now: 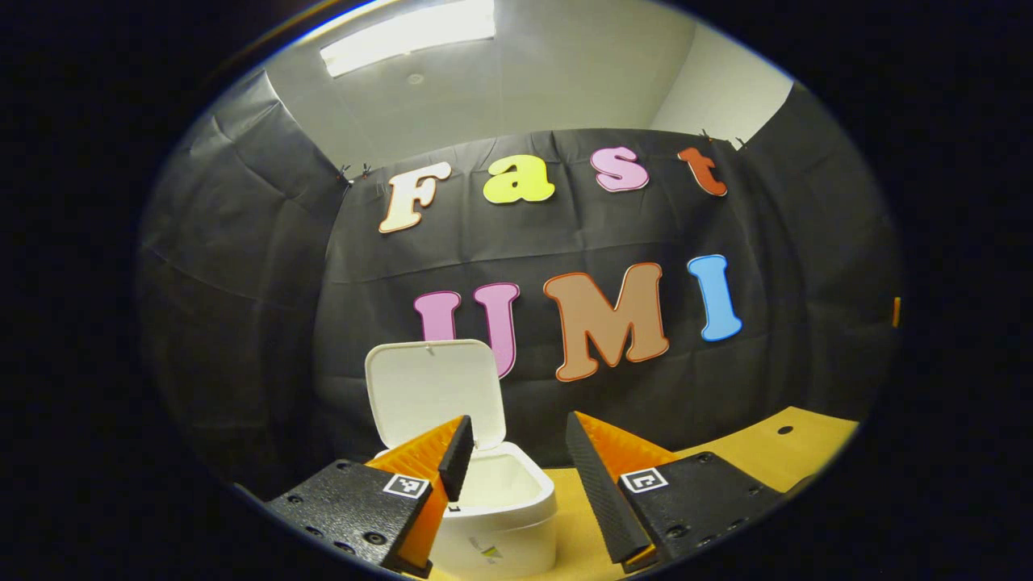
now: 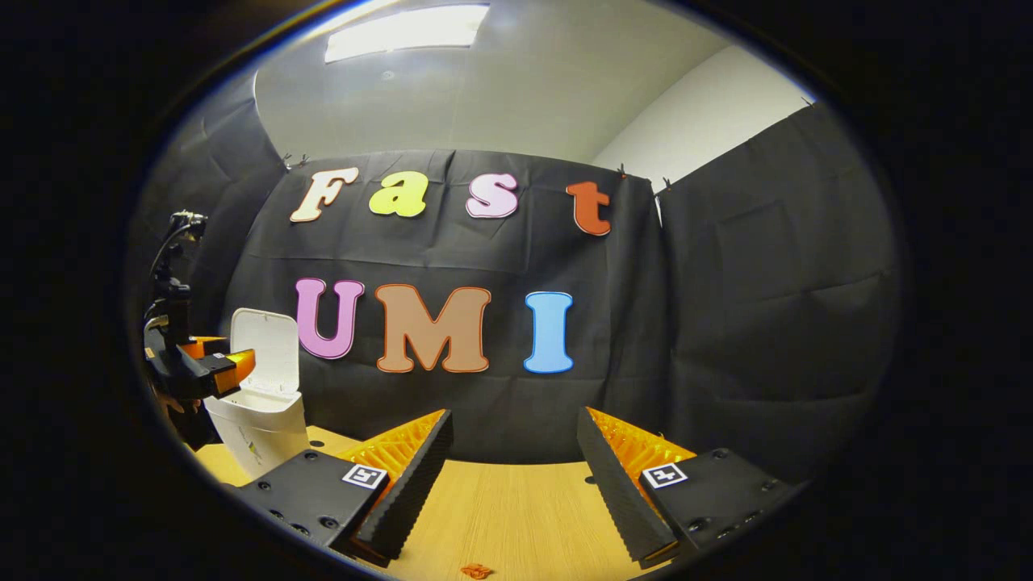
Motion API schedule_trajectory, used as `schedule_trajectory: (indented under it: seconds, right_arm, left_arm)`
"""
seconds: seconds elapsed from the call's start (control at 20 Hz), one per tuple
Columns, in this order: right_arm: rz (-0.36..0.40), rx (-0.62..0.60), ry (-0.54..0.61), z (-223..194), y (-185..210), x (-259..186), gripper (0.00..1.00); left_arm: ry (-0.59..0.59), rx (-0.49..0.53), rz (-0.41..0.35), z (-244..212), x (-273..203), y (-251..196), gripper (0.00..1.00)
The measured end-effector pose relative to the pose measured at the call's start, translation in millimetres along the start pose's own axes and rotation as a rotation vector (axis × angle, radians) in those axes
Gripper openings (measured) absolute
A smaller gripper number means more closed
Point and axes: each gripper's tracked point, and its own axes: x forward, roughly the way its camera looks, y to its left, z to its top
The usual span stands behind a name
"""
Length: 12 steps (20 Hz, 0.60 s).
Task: Press the lid of the desktop garbage bin to open it, pick up the crumpled paper on the desktop and throw it into the bin, then pick up the pop can on the desktop and drop it into the bin, and finally close the garbage bin lid.
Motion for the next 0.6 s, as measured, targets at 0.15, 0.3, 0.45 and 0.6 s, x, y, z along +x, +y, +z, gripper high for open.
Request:
schedule_trajectory:
  seconds: [0.15,0.3,0.45,0.6]
  right_arm:
    - [0.019,0.007,0.010,-6,1,2,0.98]
    - [0.036,0.017,0.048,-24,3,5,1.00]
    - [0.048,0.028,0.113,-54,4,10,1.00]
    - [0.064,0.021,0.199,-95,8,15,0.98]
  left_arm:
    - [-0.011,-0.024,-0.027,6,-20,-20,0.94]
    - [-0.003,-0.048,-0.059,-1,-43,-41,0.94]
    - [0.028,-0.056,-0.087,-10,-61,-55,0.93]
    - [0.057,-0.058,-0.085,-18,-71,-59,0.93]
